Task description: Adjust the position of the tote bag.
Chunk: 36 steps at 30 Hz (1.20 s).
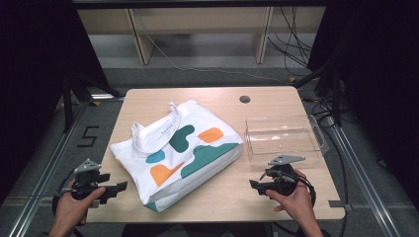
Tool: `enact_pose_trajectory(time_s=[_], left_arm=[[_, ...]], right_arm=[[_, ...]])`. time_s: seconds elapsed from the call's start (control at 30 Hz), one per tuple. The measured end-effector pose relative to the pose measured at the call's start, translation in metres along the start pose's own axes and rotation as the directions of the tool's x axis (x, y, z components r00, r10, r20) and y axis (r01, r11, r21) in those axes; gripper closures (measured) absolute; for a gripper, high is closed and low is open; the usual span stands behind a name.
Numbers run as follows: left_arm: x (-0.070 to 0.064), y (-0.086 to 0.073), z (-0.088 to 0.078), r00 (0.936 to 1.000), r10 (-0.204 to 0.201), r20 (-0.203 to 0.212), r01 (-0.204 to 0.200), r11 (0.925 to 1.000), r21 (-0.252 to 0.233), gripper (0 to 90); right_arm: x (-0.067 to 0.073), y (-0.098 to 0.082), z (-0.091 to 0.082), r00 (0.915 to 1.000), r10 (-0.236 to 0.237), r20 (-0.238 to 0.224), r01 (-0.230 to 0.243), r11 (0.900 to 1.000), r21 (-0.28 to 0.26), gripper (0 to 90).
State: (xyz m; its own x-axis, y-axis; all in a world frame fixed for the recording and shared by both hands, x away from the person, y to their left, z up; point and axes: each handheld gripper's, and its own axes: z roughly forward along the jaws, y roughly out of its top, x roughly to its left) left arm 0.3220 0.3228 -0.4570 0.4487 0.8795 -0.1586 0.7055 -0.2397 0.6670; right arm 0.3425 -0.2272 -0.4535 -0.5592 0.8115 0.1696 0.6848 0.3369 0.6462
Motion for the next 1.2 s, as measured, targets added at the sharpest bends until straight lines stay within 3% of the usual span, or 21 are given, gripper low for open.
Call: enact_pose_trajectory(time_s=[0.03,0.13,0.23,0.27,0.3,0.33,0.43,0.47,0.5,0.6,0.63,0.67,0.7,0.8,0.87,0.9,0.93,0.97,1.03,1.1,1.2], left_arm=[[0.0,0.0,-0.001,1.0,0.001,0.001,-0.001,1.0,0.002,19.1],[0.0,0.0,-0.002,1.0,0.001,0.007,-0.001,1.0,-0.01,19.2],[-0.002,0.001,-0.002,0.9998,-0.019,0.011,0.02,0.9992,-0.035,19.2],[-0.005,0.001,0.0,0.9985,-0.052,0.016,0.053,0.9966,-0.064,19.2],[-0.003,0.0,-0.002,0.9997,-0.015,0.018,0.016,0.9991,-0.041,19.2],[-0.006,0.001,0.0,0.999,-0.039,0.023,0.04,0.9979,-0.051,19.2],[-0.009,0.001,0.0,0.998,-0.041,0.047,0.044,0.9972,-0.06,19.5],[-0.011,0.001,-0.001,0.9977,-0.037,0.056,0.04,0.9975,-0.058,19.9],[-0.013,0.002,0.0,0.996,-0.051,0.073,0.056,0.9957,-0.074,19.9],[-0.019,0.004,-0.001,0.9947,-0.038,0.096,0.048,0.9932,-0.106,20.9],[-0.018,0.005,-0.003,0.995,-0.005,0.099,0.014,0.996,-0.088,21.3],[-0.018,0.005,-0.003,0.995,-0.005,0.099,0.014,0.996,-0.088,21.3],[-0.025,0.006,-0.002,0.9918,-0.024,0.125,0.039,0.9923,-0.118,21.3],[-0.031,0.008,-0.004,0.9881,-0.013,0.153,0.033,0.9912,-0.128,21.7],[-0.041,0.01,-0.004,0.9828,0.006,0.185,0.02,0.9901,-0.139,24.6],[-0.051,0.011,-0.002,0.9724,0.035,0.231,-0.003,0.9907,-0.136,25.9],[-0.056,0.012,-0.002,0.9653,0.046,0.257,-0.013,0.9919,-0.127,26.4],[-0.061,0.012,-0.002,0.9597,0.052,0.276,-0.016,0.9913,-0.13,27.9],[-0.069,0.013,-0.001,0.9567,0.076,0.281,-0.039,0.9899,-0.136,29.7],[-0.075,0.013,0.0,0.9466,0.09,0.31,-0.051,0.9899,-0.132,32.1],[-0.084,0.013,0.005,0.9293,0.11,0.352,-0.075,0.9909,-0.111,35.8]], right_arm=[[-0.001,-0.001,0.002,0.9998,-0.018,0.012,0.018,0.999,-0.033,27.7],[0.0,0.001,-0.001,0.9998,-0.015,0.011,0.015,1.0,0.006,27.6],[-0.001,0.001,0.002,0.9991,-0.018,-0.04,0.018,1.0,-0.012,27.6],[0.002,0.0,0.002,0.9998,-0.015,0.013,0.015,1.0,-0.004,27.9],[0.0,0.001,0.003,0.9993,-0.036,0.008,0.036,0.999,-0.01,29.3],[0.001,0.0,0.004,0.9994,-0.032,0.01,0.032,0.999,-0.021,30.2],[0.002,0.0,0.004,1.0,0.005,-0.002,-0.005,1.0,-0.003,30.2],[0.0,0.0,0.004,0.9998,-0.022,0.005,0.022,1.0,-0.005,30.3],[0.002,0.001,0.003,0.9985,0.026,-0.048,-0.026,0.999,0.019,30.3],[-0.004,0.001,0.005,0.9977,-0.052,-0.044,0.051,0.998,-0.028,31.4],[-0.001,0.002,0.002,0.998,-0.006,-0.062,0.006,1.0,0.0,32.1],[-0.001,0.002,0.002,0.998,-0.006,-0.062,0.006,1.0,0.0,32.1],[0.001,0.003,0.002,0.9993,-0.034,-0.013,0.034,0.999,0.004,32.2],[0.003,0.002,0.004,0.9997,-0.025,-0.005,0.025,0.999,-0.023,33.8],[0.005,0.002,0.006,0.9996,-0.023,-0.015,0.022,0.999,-0.031,36.0],[0.004,0.003,0.004,0.9978,-0.066,-0.009,0.066,0.998,0.008,39.1],[0.009,0.002,0.005,0.9996,-0.02,-0.018,0.019,1.0,-0.015,42.0],[0.008,0.002,0.007,0.9985,-0.049,-0.023,0.049,0.998,-0.041,44.9],[0.008,0.004,0.004,0.9967,-0.076,-0.028,0.076,0.997,-0.015,53.3],[0.012,0.004,0.006,0.9967,-0.066,-0.047,0.064,0.997,-0.051,60.4],[0.017,0.006,0.011,0.9916,-0.127,-0.024,0.125,0.989,-0.077,70.4]])
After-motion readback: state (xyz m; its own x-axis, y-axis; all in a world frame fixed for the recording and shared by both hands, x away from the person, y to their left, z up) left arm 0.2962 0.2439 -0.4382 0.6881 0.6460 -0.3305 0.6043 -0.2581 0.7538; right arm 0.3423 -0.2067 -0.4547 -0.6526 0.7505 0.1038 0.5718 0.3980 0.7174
